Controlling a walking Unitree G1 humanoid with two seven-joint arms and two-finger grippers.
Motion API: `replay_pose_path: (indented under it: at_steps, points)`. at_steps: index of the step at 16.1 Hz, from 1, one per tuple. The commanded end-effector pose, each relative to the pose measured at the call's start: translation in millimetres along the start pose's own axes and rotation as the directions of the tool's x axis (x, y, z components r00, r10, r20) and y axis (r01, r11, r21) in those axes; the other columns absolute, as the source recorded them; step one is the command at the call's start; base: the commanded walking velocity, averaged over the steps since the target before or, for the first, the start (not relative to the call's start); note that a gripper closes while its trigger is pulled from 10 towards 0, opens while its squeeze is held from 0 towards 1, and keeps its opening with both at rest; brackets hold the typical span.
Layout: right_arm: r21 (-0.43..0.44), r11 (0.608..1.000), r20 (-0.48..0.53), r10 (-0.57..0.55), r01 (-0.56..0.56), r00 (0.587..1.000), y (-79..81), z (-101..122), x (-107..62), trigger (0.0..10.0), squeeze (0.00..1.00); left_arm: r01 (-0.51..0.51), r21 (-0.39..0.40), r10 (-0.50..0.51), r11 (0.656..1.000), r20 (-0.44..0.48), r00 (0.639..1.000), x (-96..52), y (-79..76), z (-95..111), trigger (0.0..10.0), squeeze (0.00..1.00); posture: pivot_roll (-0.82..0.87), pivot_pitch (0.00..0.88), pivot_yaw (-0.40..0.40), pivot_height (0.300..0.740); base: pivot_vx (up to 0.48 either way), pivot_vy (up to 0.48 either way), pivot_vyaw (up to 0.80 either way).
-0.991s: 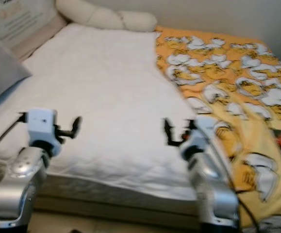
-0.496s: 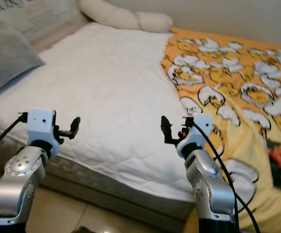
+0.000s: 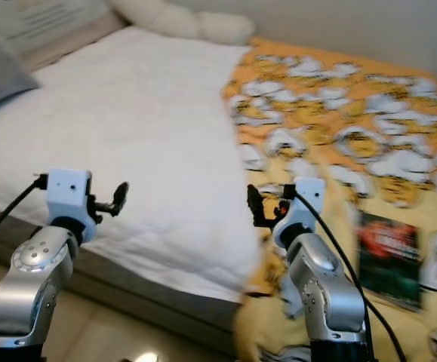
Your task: Clean up the room
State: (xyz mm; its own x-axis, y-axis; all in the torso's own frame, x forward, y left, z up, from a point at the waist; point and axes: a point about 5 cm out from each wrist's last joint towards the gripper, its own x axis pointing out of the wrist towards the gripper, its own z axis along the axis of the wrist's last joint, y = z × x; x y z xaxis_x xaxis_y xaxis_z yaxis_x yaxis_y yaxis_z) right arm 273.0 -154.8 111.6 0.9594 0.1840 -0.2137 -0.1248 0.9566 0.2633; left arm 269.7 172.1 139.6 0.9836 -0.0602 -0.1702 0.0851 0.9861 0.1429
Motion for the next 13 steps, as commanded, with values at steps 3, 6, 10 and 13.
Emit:
replay_pose_path:
  at_steps: [3,6,10,13]
  points:
    - [-0.001,0.999,-0.029,0.032,-0.032,0.999,6.2,-5,-0.2,10.0,1.0,-0.01,0.012,0.011,1.0,-0.005,1.0,-0.7,4.4,-1,10.0,1.0,-0.11,0.0,-0.019,0.74,0.0,-0.48,0.0]
    - [-0.006,0.997,-0.045,0.074,-0.074,0.996,10.4,-7,-1.1,10.0,1.0,-0.009,0.015,0.009,1.0,-0.006,1.0,-0.5,4.7,-1,10.0,1.0,-0.11,0.0,-0.018,0.74,0.0,-0.48,0.0]
    - [-0.005,0.992,-0.068,0.129,-0.129,0.989,17.1,-12,-2.1,10.0,1.0,-0.007,0.021,0.007,1.0,-0.009,1.0,-1.0,6.0,-2,10.0,1.0,-0.1,0.0,-0.016,0.74,0.0,-0.48,0.2]
    - [-0.01,0.987,-0.081,0.162,-0.163,0.983,20.5,-14,-3.1,10.0,1.0,-0.006,0.025,0.006,1.0,-0.01,1.0,-1.4,6.4,-2,10.0,1.0,-0.1,0.0,-0.015,0.74,0.0,-0.48,0.8]
